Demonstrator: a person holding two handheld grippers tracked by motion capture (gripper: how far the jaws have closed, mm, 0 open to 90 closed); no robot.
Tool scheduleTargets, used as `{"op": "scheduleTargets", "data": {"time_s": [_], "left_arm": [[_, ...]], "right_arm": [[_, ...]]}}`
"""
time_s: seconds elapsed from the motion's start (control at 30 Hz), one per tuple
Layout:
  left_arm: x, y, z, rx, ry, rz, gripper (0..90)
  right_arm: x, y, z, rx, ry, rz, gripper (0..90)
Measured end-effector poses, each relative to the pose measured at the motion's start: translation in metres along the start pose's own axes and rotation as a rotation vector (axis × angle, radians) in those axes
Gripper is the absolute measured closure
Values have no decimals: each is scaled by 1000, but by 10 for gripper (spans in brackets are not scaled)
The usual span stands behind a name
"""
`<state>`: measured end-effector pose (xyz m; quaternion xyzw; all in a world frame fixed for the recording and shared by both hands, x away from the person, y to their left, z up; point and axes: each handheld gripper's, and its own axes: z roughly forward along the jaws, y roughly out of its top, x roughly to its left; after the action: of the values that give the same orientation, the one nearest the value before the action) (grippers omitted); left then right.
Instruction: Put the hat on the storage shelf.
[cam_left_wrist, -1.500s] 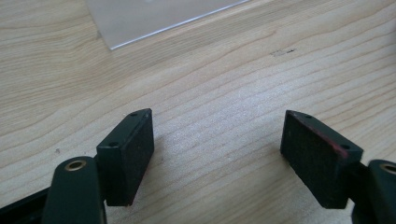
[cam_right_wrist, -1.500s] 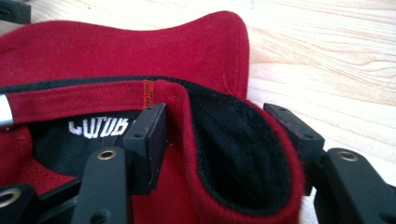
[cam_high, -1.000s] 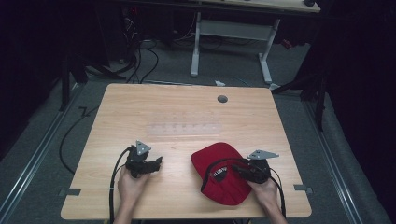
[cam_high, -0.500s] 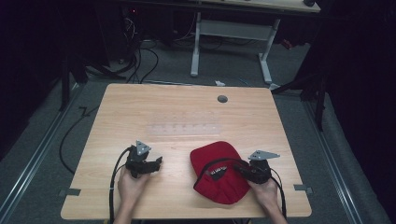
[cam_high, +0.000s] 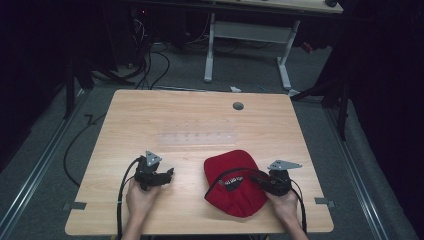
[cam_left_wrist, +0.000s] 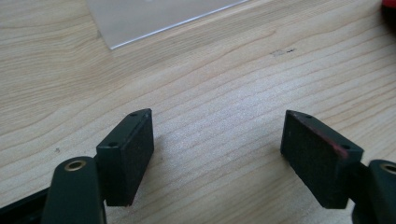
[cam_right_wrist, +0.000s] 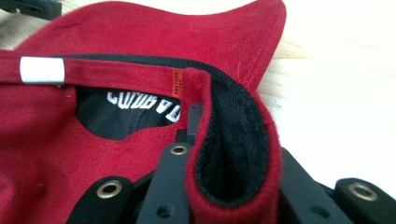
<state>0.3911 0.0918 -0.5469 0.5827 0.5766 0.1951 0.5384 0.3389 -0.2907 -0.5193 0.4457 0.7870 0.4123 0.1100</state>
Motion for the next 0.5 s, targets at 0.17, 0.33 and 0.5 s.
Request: {"op": "scheduleTargets", "data": {"time_s": [0.17, 0.33, 0.5], "left_arm": [[0, 0, 0, 3, -5, 0, 258], [0, 0, 0, 4, -6, 1, 258], [-1, -1, 0, 15, -18, 7, 222]], "right_arm": [[0, 1, -2, -4, 3, 9, 832], [-1, 2, -4, -11, 2, 26, 834], [2, 9, -8, -23, -6, 12, 834]]}}
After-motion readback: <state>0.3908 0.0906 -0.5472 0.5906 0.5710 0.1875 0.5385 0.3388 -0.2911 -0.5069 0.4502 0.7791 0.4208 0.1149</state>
